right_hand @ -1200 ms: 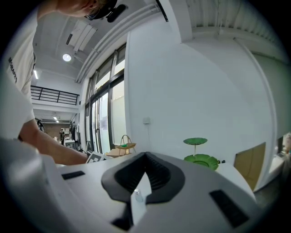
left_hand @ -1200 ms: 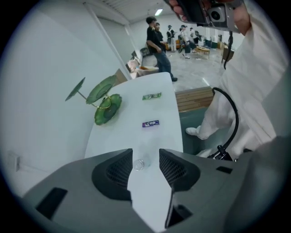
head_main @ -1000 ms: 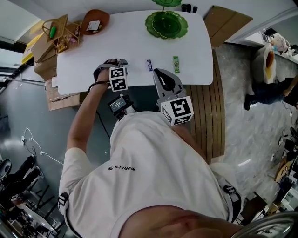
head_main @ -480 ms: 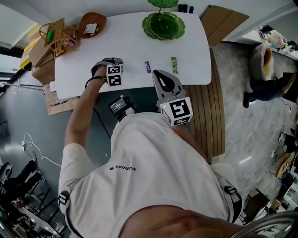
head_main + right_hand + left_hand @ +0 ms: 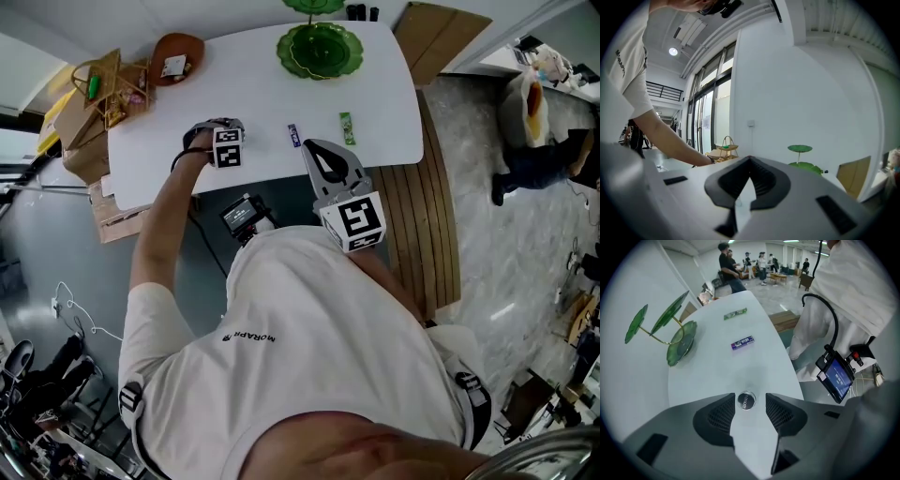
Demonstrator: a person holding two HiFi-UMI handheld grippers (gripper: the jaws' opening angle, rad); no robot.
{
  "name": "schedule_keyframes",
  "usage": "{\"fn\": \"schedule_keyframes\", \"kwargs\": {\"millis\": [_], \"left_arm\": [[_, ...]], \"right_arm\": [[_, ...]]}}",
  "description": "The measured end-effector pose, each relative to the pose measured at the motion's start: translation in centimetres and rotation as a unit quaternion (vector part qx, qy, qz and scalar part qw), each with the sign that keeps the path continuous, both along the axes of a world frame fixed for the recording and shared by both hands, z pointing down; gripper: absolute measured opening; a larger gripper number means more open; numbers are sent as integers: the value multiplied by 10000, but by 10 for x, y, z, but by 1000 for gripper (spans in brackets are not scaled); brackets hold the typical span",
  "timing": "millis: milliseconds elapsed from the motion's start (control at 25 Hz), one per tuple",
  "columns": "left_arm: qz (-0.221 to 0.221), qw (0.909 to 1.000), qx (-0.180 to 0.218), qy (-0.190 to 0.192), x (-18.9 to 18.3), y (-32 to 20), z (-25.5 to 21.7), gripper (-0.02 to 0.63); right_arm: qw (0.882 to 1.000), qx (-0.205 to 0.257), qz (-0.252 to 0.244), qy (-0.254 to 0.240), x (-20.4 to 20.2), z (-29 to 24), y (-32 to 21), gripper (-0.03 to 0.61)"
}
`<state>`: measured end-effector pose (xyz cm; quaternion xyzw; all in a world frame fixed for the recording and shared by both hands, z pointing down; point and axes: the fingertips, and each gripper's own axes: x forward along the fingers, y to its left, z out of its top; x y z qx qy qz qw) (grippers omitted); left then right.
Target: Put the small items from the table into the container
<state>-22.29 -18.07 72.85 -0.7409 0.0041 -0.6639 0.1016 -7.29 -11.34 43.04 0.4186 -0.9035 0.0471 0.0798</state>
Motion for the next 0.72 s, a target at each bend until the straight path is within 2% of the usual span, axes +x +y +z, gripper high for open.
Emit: {"fn": "schedule_keyframes", "kwargs": {"millis": [440,560,600,720], "left_arm": [[94,9997,-139,-181,0,-7,13,190],[77,9995,-202,-223,0,-5,15,174],[87,9994,-222,-259,0,-4,15,141],[106,9990,-303,-319,1,-2,14,137]], "right_arm": [[9998,-7,183,2,9,2,-4,5],[9998,-16,205,7,11,2,-2,5],[9998,-21,215,5,12,2,-2,5],[9997,-27,235,-2,14,2,-1,5]]}}
